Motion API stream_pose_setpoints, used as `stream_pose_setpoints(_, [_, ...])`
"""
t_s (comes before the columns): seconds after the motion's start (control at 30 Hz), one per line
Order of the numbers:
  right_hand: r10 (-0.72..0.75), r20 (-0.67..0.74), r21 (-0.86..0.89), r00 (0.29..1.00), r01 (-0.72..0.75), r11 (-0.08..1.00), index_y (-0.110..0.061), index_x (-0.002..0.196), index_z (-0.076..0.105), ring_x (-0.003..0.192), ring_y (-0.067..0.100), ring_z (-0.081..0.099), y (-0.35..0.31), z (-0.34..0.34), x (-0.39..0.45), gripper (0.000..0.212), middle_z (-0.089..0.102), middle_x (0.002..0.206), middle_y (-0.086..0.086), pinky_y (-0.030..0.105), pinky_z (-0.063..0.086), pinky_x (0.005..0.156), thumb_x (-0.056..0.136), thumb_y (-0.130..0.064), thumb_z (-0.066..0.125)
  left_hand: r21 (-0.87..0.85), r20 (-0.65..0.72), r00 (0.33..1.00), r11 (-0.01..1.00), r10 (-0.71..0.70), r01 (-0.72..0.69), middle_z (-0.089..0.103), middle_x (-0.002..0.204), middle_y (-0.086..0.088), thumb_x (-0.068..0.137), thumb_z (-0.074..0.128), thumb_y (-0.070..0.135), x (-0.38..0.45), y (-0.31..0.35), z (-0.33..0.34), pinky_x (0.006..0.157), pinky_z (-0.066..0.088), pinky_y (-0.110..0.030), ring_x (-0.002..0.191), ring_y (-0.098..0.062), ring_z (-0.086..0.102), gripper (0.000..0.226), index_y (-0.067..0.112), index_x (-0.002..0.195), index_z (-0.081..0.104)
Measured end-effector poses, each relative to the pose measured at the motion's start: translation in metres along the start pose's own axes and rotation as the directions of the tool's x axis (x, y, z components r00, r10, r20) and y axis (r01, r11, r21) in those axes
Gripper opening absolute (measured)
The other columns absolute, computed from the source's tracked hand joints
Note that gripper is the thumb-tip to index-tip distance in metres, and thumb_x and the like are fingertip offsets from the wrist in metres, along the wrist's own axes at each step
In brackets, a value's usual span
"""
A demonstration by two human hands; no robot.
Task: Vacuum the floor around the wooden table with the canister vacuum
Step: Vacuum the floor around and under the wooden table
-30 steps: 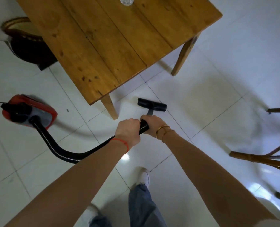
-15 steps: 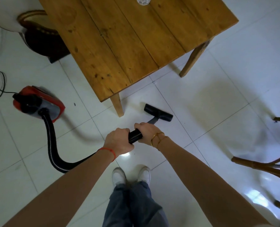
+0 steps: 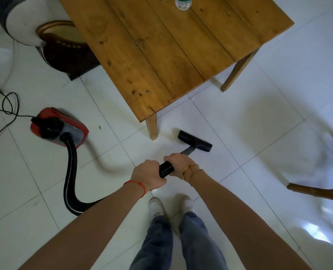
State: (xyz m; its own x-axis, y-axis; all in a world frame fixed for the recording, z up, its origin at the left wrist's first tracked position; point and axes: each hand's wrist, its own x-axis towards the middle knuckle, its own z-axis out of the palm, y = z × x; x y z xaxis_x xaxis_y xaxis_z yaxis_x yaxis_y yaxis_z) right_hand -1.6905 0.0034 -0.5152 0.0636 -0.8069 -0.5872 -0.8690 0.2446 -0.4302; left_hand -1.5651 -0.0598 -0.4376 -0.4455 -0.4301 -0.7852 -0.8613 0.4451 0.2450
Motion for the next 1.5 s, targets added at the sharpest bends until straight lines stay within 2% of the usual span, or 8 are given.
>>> stream_pose_setpoints(0.2, [-0.011, -0.02, 0.001, 1.0, 0.011, 1.0, -0.008, 0.107, 0.055, 0.095, 0.028, 0.06, 0.032, -0.014, 0.007, 0.025, 0.062, 0.104, 0.013, 0.033, 0.045, 0.079, 0.085, -0.019, 0.063, 0.025, -0.083, 0.997, 1.0, -0.002, 0.004, 0.057, 0.08, -0.001, 0.079, 0.061, 0.026, 0.021, 0.026, -0.001, 0.059, 0.045, -0.026, 0.072, -0.022, 0.06, 0.018, 0.014, 0.092, 0.057])
stream_pose_setpoints(0.43, [-0.096, -0.017, -0.043, 0.995, 0.095, 0.995, -0.007, 0.105, 0.056, 0.095, 0.027, 0.059, 0.102, -0.056, 0.023, 0.024, 0.062, 0.102, 0.013, 0.036, 0.049, 0.083, 0.084, -0.017, 0.064, -0.04, -0.153, 0.987, 0.998, -0.051, 0.045, 0.061, 0.089, -0.003, 0.083, 0.06, 0.029, 0.067, 0.084, -0.013, 0.061, 0.043, -0.026, 0.08, -0.021, 0.062, 0.021, 0.014, 0.097, 0.057])
stream_pose_setpoints(0.5, [-0.121, -0.018, -0.072, 0.992, 0.12, 0.99, -0.006, 0.105, 0.057, 0.094, 0.028, 0.059, 0.126, -0.071, 0.029, 0.025, 0.062, 0.102, 0.014, 0.036, 0.049, 0.081, 0.084, -0.015, 0.064, -0.058, -0.178, 0.982, 0.997, -0.061, 0.052, 0.062, 0.095, -0.005, 0.082, 0.06, 0.031, 0.082, 0.104, -0.019, 0.063, 0.044, -0.028, 0.084, -0.023, 0.063, 0.024, 0.014, 0.099, 0.057])
stream_pose_setpoints(0.67, [-0.159, 0.001, -0.119, 0.987, 0.158, 0.98, -0.004, 0.105, 0.057, 0.094, 0.031, 0.059, 0.179, -0.11, 0.044, 0.024, 0.062, 0.102, 0.016, 0.034, 0.047, 0.076, 0.084, -0.014, 0.063, -0.081, -0.219, 0.972, 0.994, -0.088, 0.072, 0.064, 0.094, -0.005, 0.081, 0.06, 0.031, 0.117, 0.152, -0.04, 0.064, 0.043, -0.027, 0.085, -0.023, 0.063, 0.023, 0.014, 0.097, 0.057])
stream_pose_setpoints(0.9, [-0.182, 0.034, -0.136, 0.983, 0.185, 0.973, -0.005, 0.103, 0.056, 0.092, 0.031, 0.06, 0.219, -0.152, 0.061, 0.024, 0.061, 0.1, 0.015, 0.035, 0.05, 0.076, 0.082, -0.015, 0.064, -0.124, -0.258, 0.958, 0.987, -0.127, 0.098, 0.064, 0.094, -0.005, 0.082, 0.06, 0.03, 0.147, 0.19, -0.067, 0.063, 0.041, -0.027, 0.086, -0.024, 0.063, 0.022, 0.014, 0.097, 0.058])
stream_pose_setpoints(1.07, [-0.196, 0.062, -0.148, 0.979, 0.203, 0.968, -0.006, 0.103, 0.056, 0.092, 0.03, 0.06, 0.221, -0.155, 0.055, 0.024, 0.062, 0.101, 0.014, 0.033, 0.048, 0.074, 0.082, -0.015, 0.064, -0.158, -0.26, 0.954, 0.981, -0.151, 0.112, 0.063, 0.092, -0.005, 0.081, 0.06, 0.028, 0.141, 0.198, -0.063, 0.062, 0.041, -0.027, 0.084, -0.023, 0.062, 0.019, 0.015, 0.094, 0.056])
stream_pose_setpoints(1.17, [-0.215, 0.086, -0.16, 0.973, 0.227, 0.961, -0.005, 0.105, 0.056, 0.093, 0.03, 0.06, 0.212, -0.145, 0.045, 0.025, 0.061, 0.103, 0.015, 0.033, 0.048, 0.075, 0.083, -0.014, 0.063, -0.169, -0.243, 0.956, 0.978, -0.164, 0.124, 0.058, 0.085, -0.002, 0.081, 0.06, 0.028, 0.128, 0.194, -0.051, 0.061, 0.041, -0.027, 0.074, -0.02, 0.057, 0.015, 0.017, 0.087, 0.05])
stream_pose_setpoints(1.5, [-0.302, 0.137, -0.149, 0.943, 0.321, 0.935, -0.005, 0.106, 0.057, 0.093, 0.03, 0.059, 0.15, -0.073, -0.01, 0.026, 0.061, 0.103, 0.015, 0.032, 0.046, 0.074, 0.083, -0.016, 0.062, -0.224, -0.2, 0.946, 0.952, -0.254, 0.209, 0.052, 0.079, 0.0, 0.081, 0.06, 0.027, 0.045, 0.163, 0.022, 0.062, 0.044, -0.027, 0.069, -0.019, 0.051, 0.015, 0.016, 0.087, 0.052])
